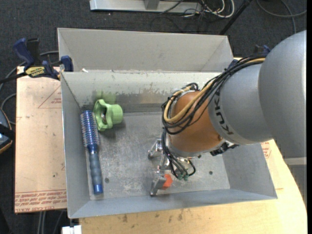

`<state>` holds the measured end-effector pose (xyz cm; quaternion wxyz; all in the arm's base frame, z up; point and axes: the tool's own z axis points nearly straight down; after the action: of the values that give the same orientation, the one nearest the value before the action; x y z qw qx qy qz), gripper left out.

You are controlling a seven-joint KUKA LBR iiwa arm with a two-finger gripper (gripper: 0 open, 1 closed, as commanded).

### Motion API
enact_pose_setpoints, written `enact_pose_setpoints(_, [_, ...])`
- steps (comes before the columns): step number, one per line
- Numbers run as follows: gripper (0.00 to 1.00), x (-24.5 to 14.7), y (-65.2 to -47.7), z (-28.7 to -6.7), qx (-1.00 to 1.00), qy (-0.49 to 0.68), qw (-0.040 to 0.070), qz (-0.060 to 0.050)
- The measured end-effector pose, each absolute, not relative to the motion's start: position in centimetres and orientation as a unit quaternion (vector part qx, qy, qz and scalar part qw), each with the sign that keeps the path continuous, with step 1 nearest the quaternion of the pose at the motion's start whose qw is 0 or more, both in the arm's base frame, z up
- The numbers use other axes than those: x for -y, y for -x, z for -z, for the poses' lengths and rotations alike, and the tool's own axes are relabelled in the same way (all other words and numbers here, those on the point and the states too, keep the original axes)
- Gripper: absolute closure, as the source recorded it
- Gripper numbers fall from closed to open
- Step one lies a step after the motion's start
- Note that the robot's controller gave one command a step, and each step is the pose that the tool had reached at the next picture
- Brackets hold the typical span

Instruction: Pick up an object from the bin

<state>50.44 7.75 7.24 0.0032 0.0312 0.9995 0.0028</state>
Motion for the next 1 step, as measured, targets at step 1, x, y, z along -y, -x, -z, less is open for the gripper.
enact_pose_setpoints(1, [0.00, -1.90, -49.18, -10.01, -1.000, -0.008, 0.001, 0.001])
